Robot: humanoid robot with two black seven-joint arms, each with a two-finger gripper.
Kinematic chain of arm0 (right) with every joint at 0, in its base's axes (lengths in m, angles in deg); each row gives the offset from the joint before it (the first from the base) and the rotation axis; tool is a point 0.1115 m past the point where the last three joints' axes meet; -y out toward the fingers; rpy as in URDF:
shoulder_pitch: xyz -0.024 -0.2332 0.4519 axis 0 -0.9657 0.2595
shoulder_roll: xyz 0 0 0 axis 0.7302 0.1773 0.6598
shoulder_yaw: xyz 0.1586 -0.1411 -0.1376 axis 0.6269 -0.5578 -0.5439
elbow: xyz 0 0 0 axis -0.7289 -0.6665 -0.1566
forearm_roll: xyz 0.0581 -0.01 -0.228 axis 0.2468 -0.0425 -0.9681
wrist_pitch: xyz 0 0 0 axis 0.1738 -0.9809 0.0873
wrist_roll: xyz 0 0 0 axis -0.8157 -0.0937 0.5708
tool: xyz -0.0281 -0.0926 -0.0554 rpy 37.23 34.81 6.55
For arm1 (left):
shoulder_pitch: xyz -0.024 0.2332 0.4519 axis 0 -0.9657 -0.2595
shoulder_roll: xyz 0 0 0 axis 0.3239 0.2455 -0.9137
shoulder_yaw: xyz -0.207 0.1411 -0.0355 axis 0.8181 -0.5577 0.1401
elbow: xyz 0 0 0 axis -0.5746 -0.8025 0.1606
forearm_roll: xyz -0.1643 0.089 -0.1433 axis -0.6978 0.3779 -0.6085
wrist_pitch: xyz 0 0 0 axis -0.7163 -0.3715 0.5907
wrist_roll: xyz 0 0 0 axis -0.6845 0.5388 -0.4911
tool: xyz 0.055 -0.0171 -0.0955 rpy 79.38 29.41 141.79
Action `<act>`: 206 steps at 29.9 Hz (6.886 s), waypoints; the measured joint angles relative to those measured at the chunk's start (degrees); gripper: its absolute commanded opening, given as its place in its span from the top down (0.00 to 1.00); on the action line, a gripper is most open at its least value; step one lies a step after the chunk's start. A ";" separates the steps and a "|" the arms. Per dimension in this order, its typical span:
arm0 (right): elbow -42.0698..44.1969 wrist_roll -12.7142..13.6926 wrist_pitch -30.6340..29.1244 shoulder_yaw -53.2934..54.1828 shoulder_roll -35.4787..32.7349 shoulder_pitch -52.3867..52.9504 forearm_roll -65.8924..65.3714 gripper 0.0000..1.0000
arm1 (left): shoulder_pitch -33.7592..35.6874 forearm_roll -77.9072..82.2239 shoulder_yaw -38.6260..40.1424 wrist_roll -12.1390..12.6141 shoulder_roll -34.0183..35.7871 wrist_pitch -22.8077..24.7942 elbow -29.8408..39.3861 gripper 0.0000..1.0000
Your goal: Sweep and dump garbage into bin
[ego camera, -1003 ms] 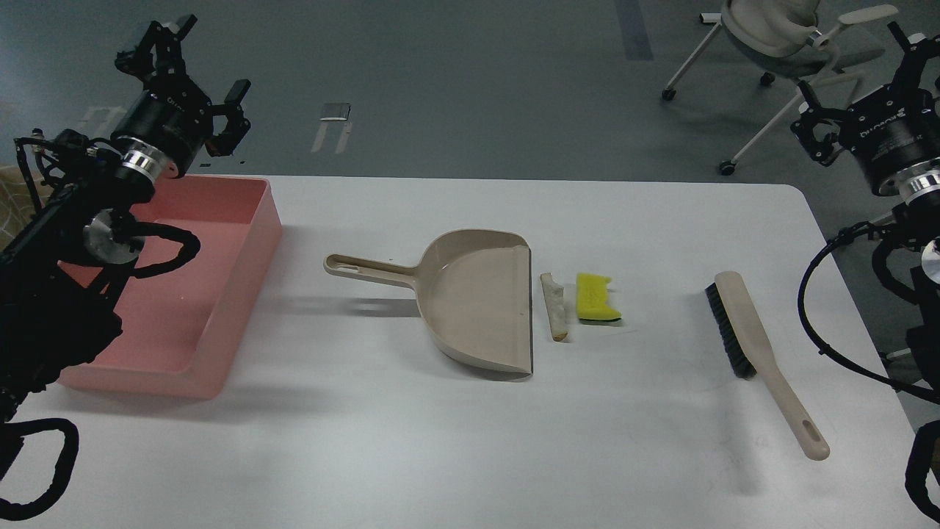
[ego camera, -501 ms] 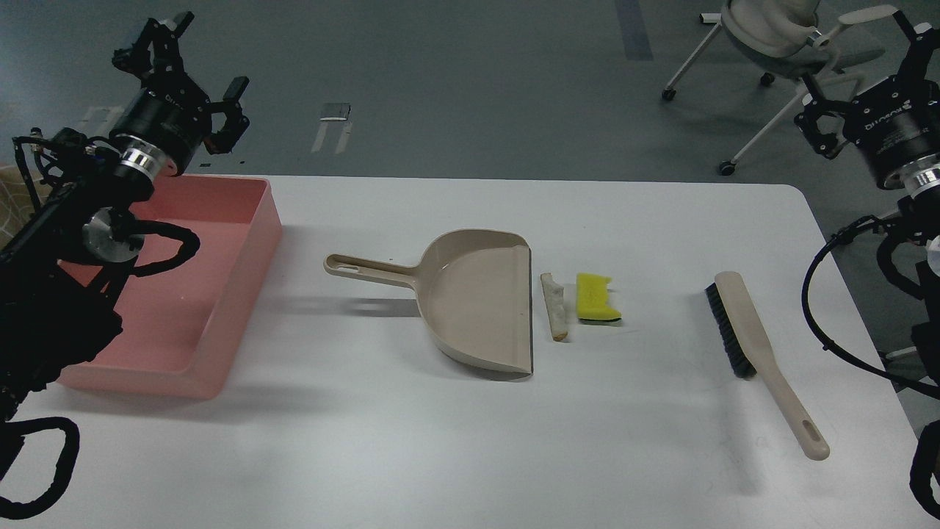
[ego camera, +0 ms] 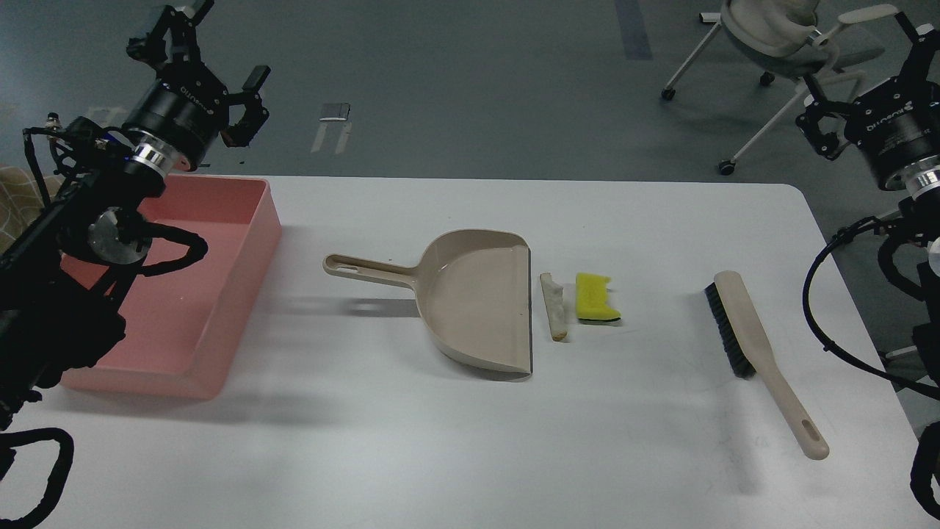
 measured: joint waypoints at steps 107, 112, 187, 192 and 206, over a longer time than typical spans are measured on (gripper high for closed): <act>-2.98 -0.35 0.00 3.72 -0.99 -5.37 0.00 0.00 | -22.30 19.25 -19.05 -0.48 -0.53 -17.61 17.19 0.35; -2.97 -0.35 0.00 3.72 -0.86 -5.38 0.00 0.00 | -23.22 19.15 -19.48 -0.48 1.89 -17.65 17.67 0.35; -4.11 -0.35 0.00 5.38 -1.30 -9.30 0.00 0.00 | -14.41 8.96 -22.73 23.64 3.19 -27.71 29.27 0.31; -4.12 -0.35 0.00 5.39 -1.31 -9.35 0.00 0.00 | -12.24 8.96 -24.24 23.71 1.48 -28.24 25.83 0.31; -4.13 -0.35 0.00 6.09 -1.36 -10.20 0.00 0.00 | -11.71 8.96 -24.36 23.31 1.21 -28.34 21.16 0.30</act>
